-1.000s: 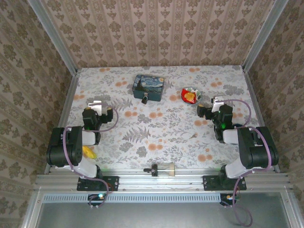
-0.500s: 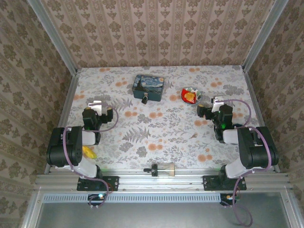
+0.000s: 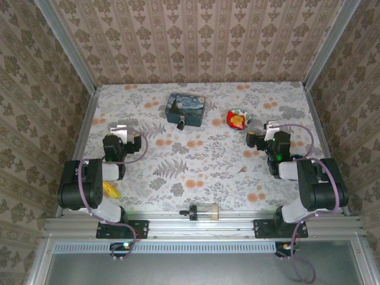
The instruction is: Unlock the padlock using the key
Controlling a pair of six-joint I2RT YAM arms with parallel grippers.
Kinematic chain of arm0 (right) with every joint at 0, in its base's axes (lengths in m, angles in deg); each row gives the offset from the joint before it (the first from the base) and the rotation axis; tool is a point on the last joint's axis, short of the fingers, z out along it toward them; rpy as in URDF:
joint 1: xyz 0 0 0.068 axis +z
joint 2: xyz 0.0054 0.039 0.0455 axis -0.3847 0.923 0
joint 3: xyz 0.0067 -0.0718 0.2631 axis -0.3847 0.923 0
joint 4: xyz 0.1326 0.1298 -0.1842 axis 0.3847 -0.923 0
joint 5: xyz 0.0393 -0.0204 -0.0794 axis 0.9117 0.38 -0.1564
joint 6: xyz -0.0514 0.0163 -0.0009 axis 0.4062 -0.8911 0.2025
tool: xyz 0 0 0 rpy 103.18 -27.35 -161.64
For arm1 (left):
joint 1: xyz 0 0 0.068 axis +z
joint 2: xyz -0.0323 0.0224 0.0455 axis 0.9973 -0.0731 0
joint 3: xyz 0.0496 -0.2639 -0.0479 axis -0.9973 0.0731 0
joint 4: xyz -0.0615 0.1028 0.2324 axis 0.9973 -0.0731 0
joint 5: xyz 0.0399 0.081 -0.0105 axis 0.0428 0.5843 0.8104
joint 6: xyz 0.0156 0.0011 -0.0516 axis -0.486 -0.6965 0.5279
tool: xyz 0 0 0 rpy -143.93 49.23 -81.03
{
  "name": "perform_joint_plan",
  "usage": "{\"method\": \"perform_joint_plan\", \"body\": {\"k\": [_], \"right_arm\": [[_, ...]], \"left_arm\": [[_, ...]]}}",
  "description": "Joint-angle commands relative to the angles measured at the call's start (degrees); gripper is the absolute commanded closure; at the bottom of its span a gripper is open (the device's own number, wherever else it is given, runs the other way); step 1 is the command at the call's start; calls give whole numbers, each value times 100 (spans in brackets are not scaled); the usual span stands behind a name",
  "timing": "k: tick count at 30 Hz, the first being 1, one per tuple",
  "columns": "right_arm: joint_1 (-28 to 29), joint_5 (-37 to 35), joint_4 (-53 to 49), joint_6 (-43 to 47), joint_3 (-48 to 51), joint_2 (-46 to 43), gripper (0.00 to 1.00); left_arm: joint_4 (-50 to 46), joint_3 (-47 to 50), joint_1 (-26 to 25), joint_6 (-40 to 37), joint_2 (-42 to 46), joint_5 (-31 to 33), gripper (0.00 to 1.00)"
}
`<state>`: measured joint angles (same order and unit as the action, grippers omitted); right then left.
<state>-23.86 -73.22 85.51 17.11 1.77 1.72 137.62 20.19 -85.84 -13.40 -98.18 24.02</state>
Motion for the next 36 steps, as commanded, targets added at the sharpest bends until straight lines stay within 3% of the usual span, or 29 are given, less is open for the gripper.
{"method": "perform_joint_plan", "body": {"k": [1, 8, 12, 15, 18, 25, 32, 36], "right_arm": [[52, -283, -295, 10, -150, -290, 0], [145, -947, -2073, -412, -661, -1219, 0], [279, -1538, -3087, -1121, -1036, -1633, 0], [321, -1583, -4171, -1729, -1586, -1673, 0], [450, -1610, -4777, -2074, -2073, -1478, 0], [1099, -1503, -5801, -2572, -3352, -787, 0], [1926, -1088, -6722, -2697, -5120, 667, 3], [2188, -675, -6804, -2764, -5984, 1538, 9]], "left_arm": [[-540, -264, 3, 31, 432, 11, 0], [-1863, -834, -83, 183, 1037, 392, 0], [-2129, -1218, -91, 1074, 1084, 263, 0], [-2216, -1621, -168, 1911, 786, -25, 0], [-2566, -2294, -388, 2492, 289, -333, 0], [-3200, -3809, -990, 2954, -909, -797, 0], [-3519, -4914, -1216, 3225, -1837, -1041, 0], [-3840, -5503, -1309, 3179, -2310, -1224, 9]]}}
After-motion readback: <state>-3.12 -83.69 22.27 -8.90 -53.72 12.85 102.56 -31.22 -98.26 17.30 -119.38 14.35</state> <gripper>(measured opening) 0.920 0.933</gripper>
